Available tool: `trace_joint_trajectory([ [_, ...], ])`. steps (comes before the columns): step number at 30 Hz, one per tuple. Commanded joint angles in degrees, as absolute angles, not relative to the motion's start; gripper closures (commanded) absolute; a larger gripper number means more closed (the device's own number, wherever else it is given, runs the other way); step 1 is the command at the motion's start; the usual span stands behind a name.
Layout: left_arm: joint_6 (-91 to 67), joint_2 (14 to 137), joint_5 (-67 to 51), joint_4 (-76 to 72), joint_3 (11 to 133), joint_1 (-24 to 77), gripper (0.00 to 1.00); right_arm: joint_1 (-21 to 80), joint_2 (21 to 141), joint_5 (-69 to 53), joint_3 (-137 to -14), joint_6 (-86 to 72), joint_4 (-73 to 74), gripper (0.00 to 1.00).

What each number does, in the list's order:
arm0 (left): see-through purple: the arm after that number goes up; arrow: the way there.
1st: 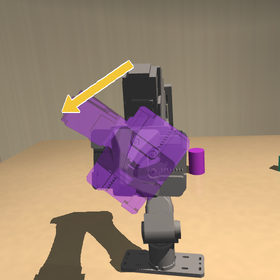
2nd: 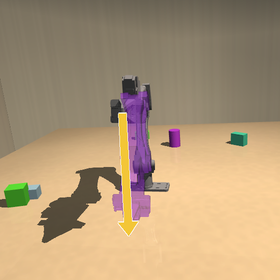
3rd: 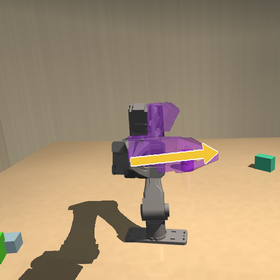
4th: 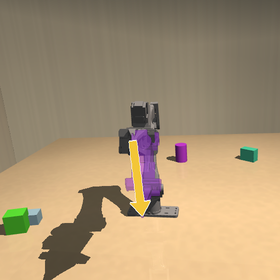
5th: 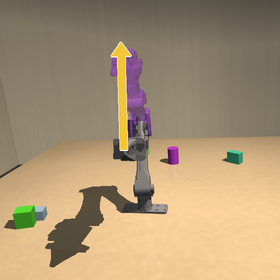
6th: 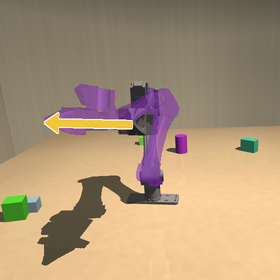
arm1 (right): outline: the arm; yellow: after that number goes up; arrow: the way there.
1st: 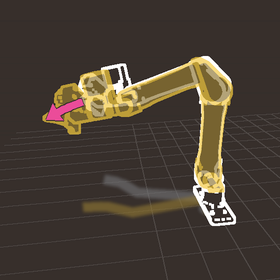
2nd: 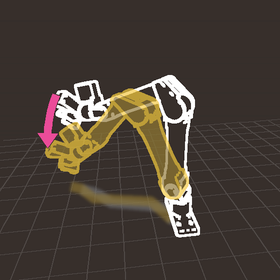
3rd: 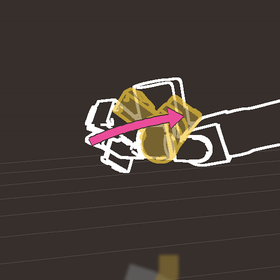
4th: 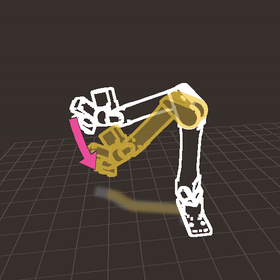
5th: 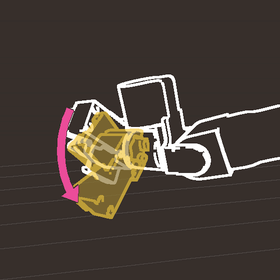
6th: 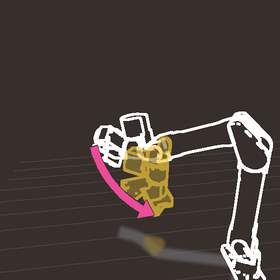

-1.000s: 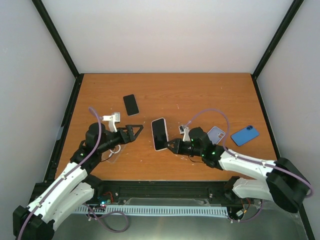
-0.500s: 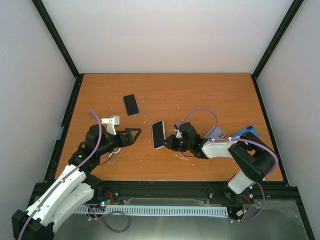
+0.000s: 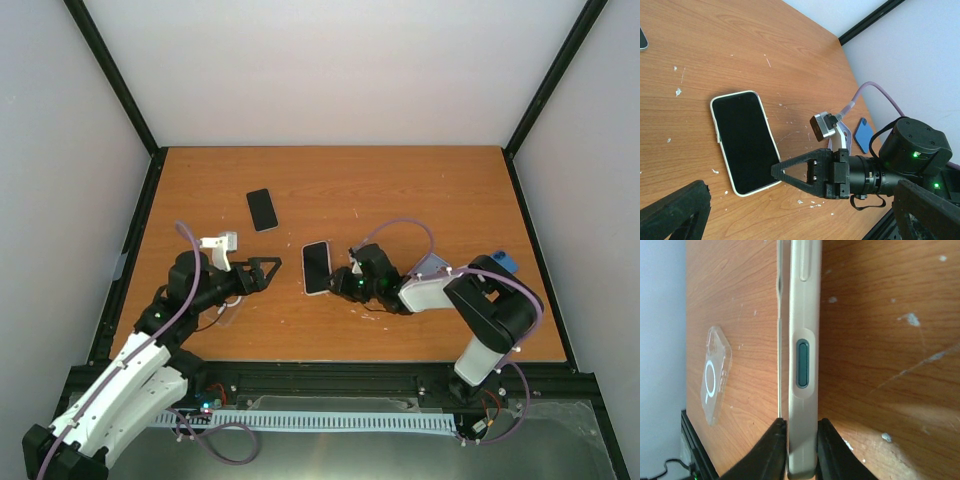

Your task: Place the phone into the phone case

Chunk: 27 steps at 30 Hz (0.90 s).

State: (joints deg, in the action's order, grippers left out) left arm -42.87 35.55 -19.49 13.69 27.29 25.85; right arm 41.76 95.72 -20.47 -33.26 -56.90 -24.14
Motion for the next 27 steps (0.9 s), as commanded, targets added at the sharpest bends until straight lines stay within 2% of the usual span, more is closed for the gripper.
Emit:
trace_joint_trajectory([
  [1,-41.82,34.28,-18.89,14.07,28.47,26.03,0.00,41.66,93.83,-16.91,-35.04,-56.28,-17.83,0.63],
  [3,-41.88,34.17,-19.06,14.26,28.60,26.06,0.01,41.66,92.18,-16.09,-35.21,-56.05,-14.29,0.48],
  [9,-41.86,33.69,-19.17,14.56,28.68,25.99,0.01,41.36,83.54,-8.17,-37.41,-56.80,3.54,0.23],
  [11,-41.69,33.59,-19.18,14.50,28.61,26.03,0.00,40.89,80.78,-4.31,-39.23,-56.82,11.10,0.08],
  [13,-41.43,33.62,-19.13,14.79,28.70,26.01,0.01,39.88,78.20,1.13,-40.98,-57.13,18.29,0.00],
  [20,-40.21,34.28,-19.20,15.59,29.09,26.05,0.01,27.18,71.67,7.61,-41.74,-58.83,33.57,0.00],
  [23,-40.01,34.28,-19.19,15.30,28.96,26.02,0.01,19.99,72.85,10.95,-43.36,-58.26,40.43,0.00],
  [27,-39.90,34.41,-19.50,14.54,28.33,26.01,0.01,10.28,74.78,13.09,-43.46,-55.71,41.65,0.00],
])
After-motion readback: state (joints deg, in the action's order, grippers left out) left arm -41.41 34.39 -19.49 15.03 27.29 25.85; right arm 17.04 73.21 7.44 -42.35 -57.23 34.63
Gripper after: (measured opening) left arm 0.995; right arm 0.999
